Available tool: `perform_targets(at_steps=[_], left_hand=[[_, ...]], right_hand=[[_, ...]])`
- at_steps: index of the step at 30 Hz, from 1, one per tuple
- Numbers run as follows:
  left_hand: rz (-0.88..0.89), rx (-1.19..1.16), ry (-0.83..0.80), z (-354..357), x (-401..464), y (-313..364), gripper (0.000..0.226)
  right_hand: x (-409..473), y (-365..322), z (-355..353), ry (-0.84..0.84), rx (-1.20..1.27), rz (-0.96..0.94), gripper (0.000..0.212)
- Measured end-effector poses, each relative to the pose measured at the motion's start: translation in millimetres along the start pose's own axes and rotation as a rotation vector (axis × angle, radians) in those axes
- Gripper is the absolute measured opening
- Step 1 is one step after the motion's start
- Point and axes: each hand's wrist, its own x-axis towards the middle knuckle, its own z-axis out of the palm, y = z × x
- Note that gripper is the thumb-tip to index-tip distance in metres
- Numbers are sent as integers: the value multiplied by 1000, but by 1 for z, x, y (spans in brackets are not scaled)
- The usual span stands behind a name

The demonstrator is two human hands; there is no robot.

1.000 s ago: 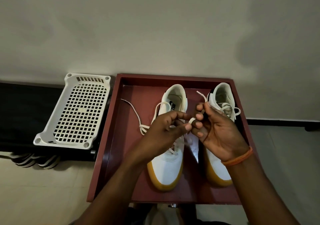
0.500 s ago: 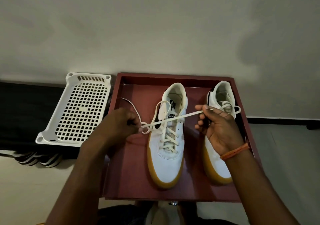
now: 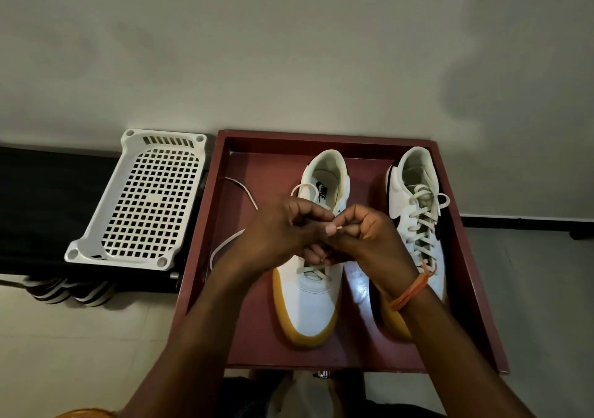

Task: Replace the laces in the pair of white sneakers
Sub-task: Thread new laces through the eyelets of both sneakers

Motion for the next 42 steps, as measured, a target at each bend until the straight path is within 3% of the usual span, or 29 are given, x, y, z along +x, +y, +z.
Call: perform_targets(at_steps=[4,7,10,12,15,17,20,22,26,31,34,39,42], left_hand=[[-59,-100,-15,-9,3,-9,29],[-111,-176,-57,-11,3,-10,35],[-76,-143,112,-9,5,-12,16],[60,148,310,-6,11,-20,8],[389,773,414,5,14,-29,9],[409,987,477,15,11,-30,7],[314,1101,543,26,9,-32,7],[263,1059,558,29,10,-32,4],[43,826,433,29,15,-34,6],[50,355,265,22,24,-49,27],[46,151,212,21,26,-51,9],[21,195,132,15,27,-44,8],[69,300,194,21,28,-45,9]], right_hand=[[1,0,-5,72,-126,-43,13],[1,-1,-9,17,-117,-36,10],[2,-3,-16,25,30,52,4],[7,-2,-25,110,104,103,5],[11,2,-34,187,11,150,7],[11,5,-34,176,-41,185,8],[12,10,-31,170,-72,224,12],[13,12,-29,181,-94,246,12],[13,15,-25,153,-95,250,11],[12,18,-24,124,-105,202,9],[11,20,-24,119,-115,173,8],[7,10,-32,74,-99,206,14],[5,8,-29,101,-206,156,12]])
